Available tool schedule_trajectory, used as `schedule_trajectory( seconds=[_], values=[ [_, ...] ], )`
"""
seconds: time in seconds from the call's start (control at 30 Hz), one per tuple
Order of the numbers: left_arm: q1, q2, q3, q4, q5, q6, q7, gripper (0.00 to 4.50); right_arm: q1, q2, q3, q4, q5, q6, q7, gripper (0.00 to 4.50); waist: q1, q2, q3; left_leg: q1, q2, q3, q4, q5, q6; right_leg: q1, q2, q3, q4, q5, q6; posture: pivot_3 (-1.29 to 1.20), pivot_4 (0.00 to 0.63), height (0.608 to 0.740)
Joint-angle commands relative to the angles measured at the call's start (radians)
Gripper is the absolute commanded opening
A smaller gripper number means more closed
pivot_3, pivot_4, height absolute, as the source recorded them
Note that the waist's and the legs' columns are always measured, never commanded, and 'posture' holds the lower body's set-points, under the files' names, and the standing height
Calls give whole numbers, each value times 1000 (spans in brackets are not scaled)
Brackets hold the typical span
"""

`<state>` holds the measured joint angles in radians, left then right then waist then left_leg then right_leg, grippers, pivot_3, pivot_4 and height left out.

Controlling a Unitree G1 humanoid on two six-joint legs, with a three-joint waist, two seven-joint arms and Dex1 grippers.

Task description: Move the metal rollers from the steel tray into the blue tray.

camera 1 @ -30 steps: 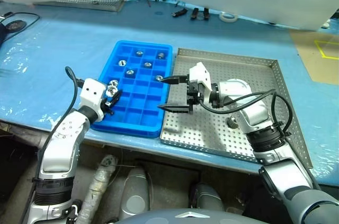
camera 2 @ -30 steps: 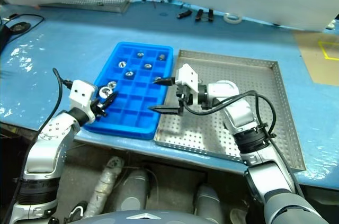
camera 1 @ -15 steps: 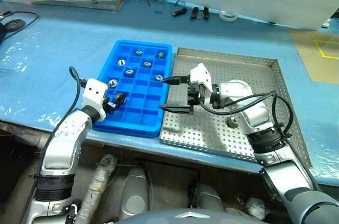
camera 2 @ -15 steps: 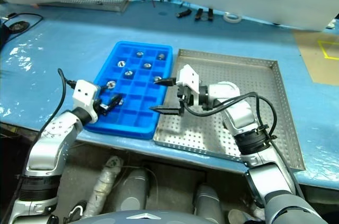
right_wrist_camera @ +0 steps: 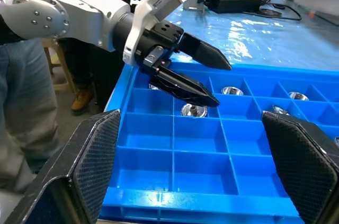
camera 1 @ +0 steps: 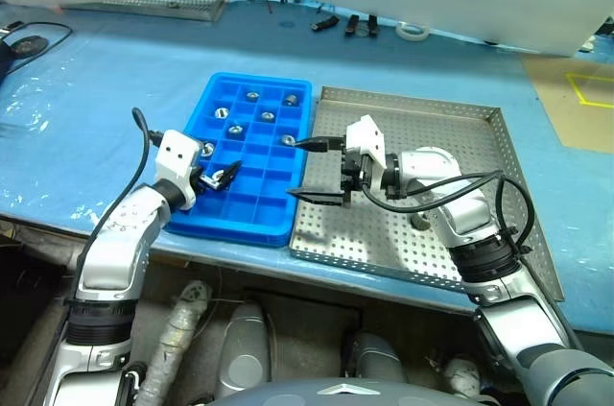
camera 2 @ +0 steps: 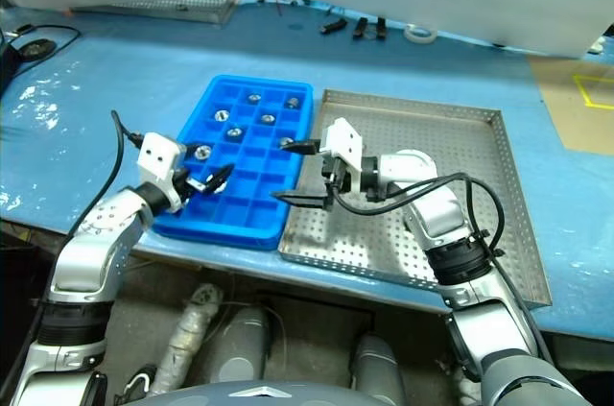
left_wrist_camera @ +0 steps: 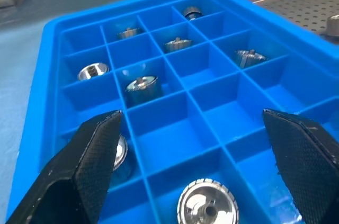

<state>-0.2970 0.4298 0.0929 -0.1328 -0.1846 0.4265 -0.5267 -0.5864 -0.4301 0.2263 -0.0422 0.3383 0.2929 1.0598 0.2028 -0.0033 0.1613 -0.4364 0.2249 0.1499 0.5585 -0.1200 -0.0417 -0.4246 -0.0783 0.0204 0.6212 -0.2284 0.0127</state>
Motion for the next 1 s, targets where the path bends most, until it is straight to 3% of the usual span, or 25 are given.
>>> schedule_trajectory(
  seconds=[0.03, 0.17, 0.33, 0.57, 0.73, 1.0],
  values=[
    [-105, 8, -64, 96, 37, -80, -37, 4435, 2, -24, -59, -74, 16, 19, -36, 4500, -1, 0, 0, 0, 0, 0, 1, 0, 0, 0, 0, 0, 1, 0, 0, 138, 150, 740],
    [-252, -40, -129, 261, 46, -157, -93, 4435, 25, -64, -115, -134, 17, 57, -91, 4500, -15, 0, 0, 0, -2, 0, 4, 1, -2, 0, 0, 2, 2, 1, 1, 25, 150, 740],
    [-423, -119, -198, 460, 50, -248, -186, 4435, 172, -122, -211, -299, 28, 139, -200, 4500, -52, 0, 0, -1, -2, 1, 5, 2, -3, 1, 0, 3, 2, 4, 5, -127, 150, 740],
    [-471, -147, -270, 472, -62, -201, -522, 4435, 427, -150, -260, -450, -11, 157, -322, 4500, -133, 0, 0, 1, -1, 3, 2, 1, -2, 0, 1, 5, 0, 4, 6, -236, 150, 740],
    [-477, -119, -292, 456, -85, -147, -639, 4435, 495, -134, -253, -383, -42, 106, -361, 4500, -165, 0, 0, 4, -1, 6, 2, -1, 1, 1, 1, 8, -1, 1, 2, -248, 150, 740],
    [-480, -114, -274, 413, -106, -74, -627, 4435, 475, -95, -266, -94, -74, 4, -374, 4500, -163, 0, 0, 10, -2, 12, 3, -2, 4, 5, -1, 10, -1, 2, 1, -224, 150, 740]
  ],
)
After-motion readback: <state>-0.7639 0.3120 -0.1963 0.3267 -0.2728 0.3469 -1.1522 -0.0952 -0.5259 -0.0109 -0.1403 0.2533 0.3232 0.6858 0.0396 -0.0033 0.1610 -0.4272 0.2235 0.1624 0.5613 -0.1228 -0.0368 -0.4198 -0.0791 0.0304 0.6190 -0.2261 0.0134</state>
